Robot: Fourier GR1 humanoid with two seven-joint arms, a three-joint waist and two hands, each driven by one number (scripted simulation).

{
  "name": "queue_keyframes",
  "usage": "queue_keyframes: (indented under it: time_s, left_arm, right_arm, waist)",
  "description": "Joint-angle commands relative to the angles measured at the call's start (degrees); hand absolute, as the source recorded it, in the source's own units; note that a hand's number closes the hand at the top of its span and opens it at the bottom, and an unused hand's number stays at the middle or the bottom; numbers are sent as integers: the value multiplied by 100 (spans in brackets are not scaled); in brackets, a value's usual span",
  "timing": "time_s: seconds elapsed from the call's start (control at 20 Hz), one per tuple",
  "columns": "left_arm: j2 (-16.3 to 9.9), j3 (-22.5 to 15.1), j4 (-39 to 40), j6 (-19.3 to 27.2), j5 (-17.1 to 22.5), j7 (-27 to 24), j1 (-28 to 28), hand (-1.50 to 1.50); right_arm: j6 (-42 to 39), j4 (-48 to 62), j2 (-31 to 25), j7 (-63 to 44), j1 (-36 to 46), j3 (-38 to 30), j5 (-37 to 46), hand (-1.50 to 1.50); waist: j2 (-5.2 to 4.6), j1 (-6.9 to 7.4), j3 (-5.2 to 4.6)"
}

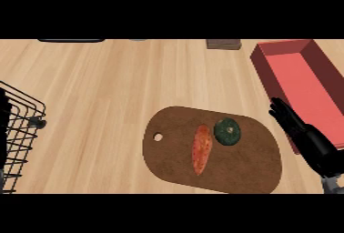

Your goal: Pick the squash from the cutting board and place it in the cardboard box

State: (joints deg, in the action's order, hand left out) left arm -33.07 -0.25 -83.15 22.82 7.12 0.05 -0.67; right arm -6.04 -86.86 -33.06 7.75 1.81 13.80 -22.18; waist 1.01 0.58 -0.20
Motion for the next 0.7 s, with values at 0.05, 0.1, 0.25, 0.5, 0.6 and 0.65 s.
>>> queue_keyframes:
  time_s: [0.05, 0.1, 0.25, 0.5, 0.6, 0.65]
  left_arm:
    - [285, 335, 447, -1143, 375, -1770, 371, 0]
    - [472, 775, 295, -2338, 489, -2924, 1013, 0]
    - [1829, 1029, -192, -990, 1066, -5090, 2166, 0]
    - [1264, 688, -214, -1507, 462, -4962, 3183, 0]
    - [943, 550, -465, -1681, 230, -4767, 3370, 0]
    - [875, 431, -552, -1750, 136, -4634, 3403, 0]
  right_arm:
    - [490, -501, -225, 7, 232, -500, 146, -150]
    - [705, -664, -269, 46, 403, -671, 237, -150]
    - [1064, -930, -419, 230, 772, -1083, 411, -150]
    - [1367, -988, -925, -22, 798, -1038, 1158, -150]
    - [1474, -1117, -1092, -6, 976, -978, 1516, -150]
    - [1443, -1221, -1278, -51, 1019, -930, 1710, -150]
  waist:
    - [-27, -330, 75]
    - [8, -425, 105]
    - [-18, -1350, 131]
    - [-169, -1850, 37]
    - [-177, -1715, 23]
    - [-158, -1692, 10]
